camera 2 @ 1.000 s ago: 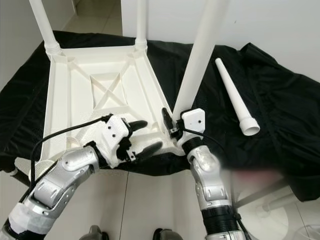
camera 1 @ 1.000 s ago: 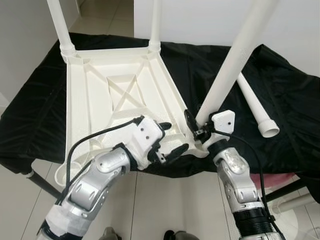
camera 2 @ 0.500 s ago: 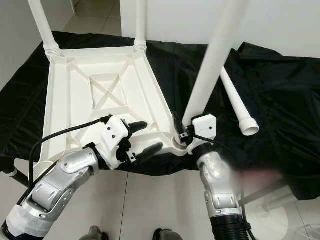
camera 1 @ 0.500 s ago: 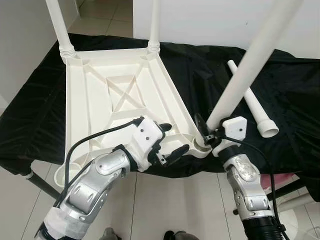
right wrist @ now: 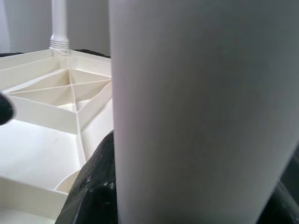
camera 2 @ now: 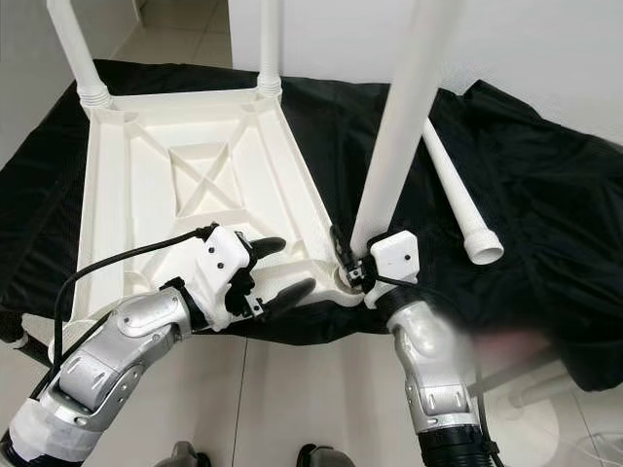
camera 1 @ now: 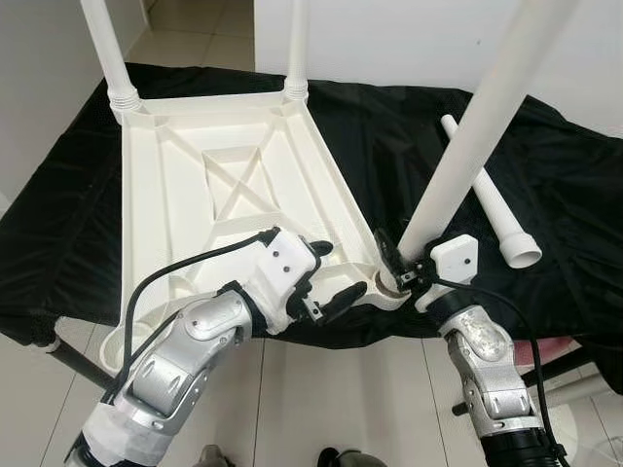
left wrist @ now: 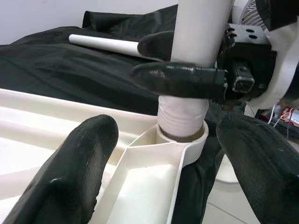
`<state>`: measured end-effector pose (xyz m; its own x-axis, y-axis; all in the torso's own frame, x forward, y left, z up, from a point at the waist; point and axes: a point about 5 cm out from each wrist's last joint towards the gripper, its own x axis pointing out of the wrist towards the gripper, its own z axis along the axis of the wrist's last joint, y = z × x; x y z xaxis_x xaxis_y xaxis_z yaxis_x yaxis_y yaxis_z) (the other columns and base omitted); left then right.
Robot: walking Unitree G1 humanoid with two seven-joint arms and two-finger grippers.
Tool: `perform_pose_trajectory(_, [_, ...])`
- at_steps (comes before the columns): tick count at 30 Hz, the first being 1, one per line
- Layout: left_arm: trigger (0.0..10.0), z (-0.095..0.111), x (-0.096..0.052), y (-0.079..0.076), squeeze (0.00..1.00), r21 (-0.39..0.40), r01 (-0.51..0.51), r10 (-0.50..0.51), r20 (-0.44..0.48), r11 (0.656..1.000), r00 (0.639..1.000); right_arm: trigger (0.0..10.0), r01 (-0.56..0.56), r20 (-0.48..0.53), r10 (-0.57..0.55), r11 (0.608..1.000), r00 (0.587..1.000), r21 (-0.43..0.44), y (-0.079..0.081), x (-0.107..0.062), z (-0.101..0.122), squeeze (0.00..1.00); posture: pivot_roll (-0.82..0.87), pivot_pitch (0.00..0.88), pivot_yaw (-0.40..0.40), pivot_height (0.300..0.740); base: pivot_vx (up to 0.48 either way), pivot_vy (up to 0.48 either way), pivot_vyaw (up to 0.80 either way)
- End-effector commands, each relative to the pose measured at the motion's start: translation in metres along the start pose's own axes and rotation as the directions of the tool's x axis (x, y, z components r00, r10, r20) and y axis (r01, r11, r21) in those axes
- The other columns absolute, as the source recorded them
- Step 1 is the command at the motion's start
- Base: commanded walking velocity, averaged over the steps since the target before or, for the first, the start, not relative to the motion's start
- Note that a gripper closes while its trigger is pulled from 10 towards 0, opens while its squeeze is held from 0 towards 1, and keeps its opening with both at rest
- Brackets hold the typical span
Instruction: Building children table
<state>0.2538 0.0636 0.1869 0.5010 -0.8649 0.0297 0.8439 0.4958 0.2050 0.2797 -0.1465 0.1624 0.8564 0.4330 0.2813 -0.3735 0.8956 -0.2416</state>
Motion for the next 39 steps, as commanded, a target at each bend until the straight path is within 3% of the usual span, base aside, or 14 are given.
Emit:
perform_pose_trajectory(1, [10.0, 0.001, 0.0, -0.003, 0.0, 0.005, 0.033, -0.033, -0.008, 0.999, 0.999, 10.0, -0.036, -0.091, 0.038, 0.999, 0.995, 0.021, 0.006, -0.008, -0.017, 0.0, 0.02, 0.131, -0.053, 0.74, 0.0, 0.0, 0.0])
perform_pose_trajectory(11, [10.0, 0.0, -0.003, -0.006, 0.0, 0.004, 0.047, -0.047, -0.02, 0.999, 0.999, 10.0, -0.097, -0.094, 0.098, 0.995, 0.991, 0.022, 0.009, -0.008, -0.022, 0.0, 0.02, 0.132, -0.057, 0.74, 0.0, 0.0, 0.0])
perform_pose_trajectory(21, [10.0, -0.002, -0.005, -0.009, 0.0, 0.006, 0.064, -0.064, -0.034, 0.998, 0.997, 10.0, -0.046, -0.122, 0.064, 0.989, 0.99, 0.141, 0.003, -0.009, -0.032, 0.0, 0.03, 0.134, -0.056, 0.74, 0.0, 0.0, 0.0])
perform_pose_trajectory(24, [10.0, -0.002, -0.005, -0.009, 0.0, 0.008, 0.068, -0.068, -0.036, 0.998, 0.997, 10.0, -0.019, -0.173, 0.05, 0.983, 0.984, 0.181, 0.003, -0.009, -0.038, 0.0, 0.03, 0.131, -0.054, 0.74, 0.0, 0.0, 0.0])
perform_pose_trajectory(30, [10.0, -0.002, -0.006, -0.01, 0.0, 0.012, 0.071, -0.07, -0.04, 0.997, 0.997, 10.0, -0.001, -0.207, 0.041, 0.982, 0.977, 0.19, 0.004, -0.007, -0.041, 0.0, 0.03, 0.127, -0.052, 0.74, 0.0, 0.0, 0.0])
perform_pose_trajectory(37, [10.0, -0.002, -0.006, -0.01, 0.0, 0.016, 0.069, -0.068, -0.043, 0.997, 0.997, 10.0, 0.017, -0.239, 0.047, 0.966, 0.97, 0.259, 0.009, -0.007, -0.045, 0.0, 0.03, 0.124, -0.057, 0.74, 0.0, 0.0, 0.0])
perform_pose_trajectory(39, [10.0, -0.002, -0.006, -0.01, 0.0, 0.016, 0.068, -0.067, -0.045, 0.998, 0.997, 10.0, 0.057, -0.288, 0.028, 0.958, 0.957, 0.281, 0.009, -0.009, -0.053, 0.0, 0.03, 0.121, -0.062, 0.74, 0.0, 0.0, 0.0])
